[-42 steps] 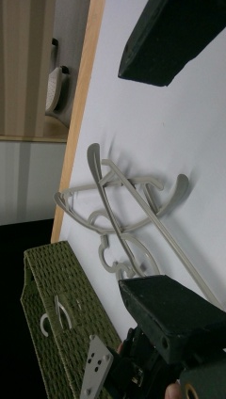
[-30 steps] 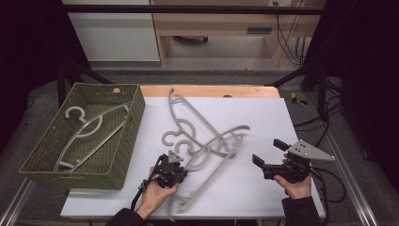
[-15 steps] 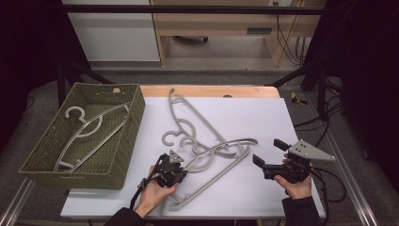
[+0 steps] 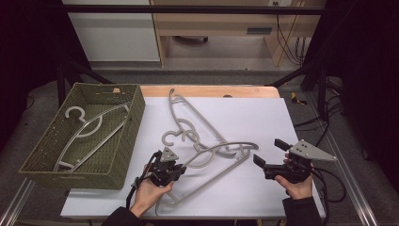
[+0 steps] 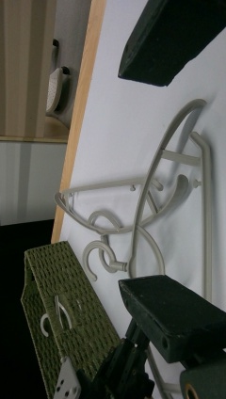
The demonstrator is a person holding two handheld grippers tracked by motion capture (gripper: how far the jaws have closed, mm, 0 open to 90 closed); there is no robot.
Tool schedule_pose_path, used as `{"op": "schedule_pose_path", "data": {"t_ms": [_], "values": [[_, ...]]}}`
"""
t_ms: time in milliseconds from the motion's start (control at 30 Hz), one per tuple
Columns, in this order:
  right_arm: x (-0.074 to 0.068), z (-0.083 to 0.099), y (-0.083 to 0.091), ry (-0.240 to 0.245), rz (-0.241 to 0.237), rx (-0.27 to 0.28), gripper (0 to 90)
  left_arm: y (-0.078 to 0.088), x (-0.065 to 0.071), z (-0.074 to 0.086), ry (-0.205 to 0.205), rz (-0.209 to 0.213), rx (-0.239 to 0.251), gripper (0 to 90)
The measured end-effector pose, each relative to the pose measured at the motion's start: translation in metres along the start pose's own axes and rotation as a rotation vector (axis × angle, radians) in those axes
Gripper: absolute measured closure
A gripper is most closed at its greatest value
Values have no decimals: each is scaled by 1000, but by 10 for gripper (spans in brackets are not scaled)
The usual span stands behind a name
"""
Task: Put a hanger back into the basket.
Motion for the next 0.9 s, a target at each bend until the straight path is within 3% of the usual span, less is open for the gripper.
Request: {"op": "schedule_pose_path", "data": {"t_ms": [533, 900], "values": [[2, -1, 2, 2, 4, 10, 25, 49, -11, -14, -13, -48, 131, 820], [2, 0, 2, 2, 6, 2, 23, 81, -28, -18, -9, -77, 166, 820]]}}
Point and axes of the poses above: each handheld gripper's, and its own axes: y roughly backward along the jaws, z roughly out of its underside, x roughly to its right, the point moved 3 cm from there along -y, roughly forward along the jaws, and after that the axes turned 13 degrees about -y, right-handed, at the moved point
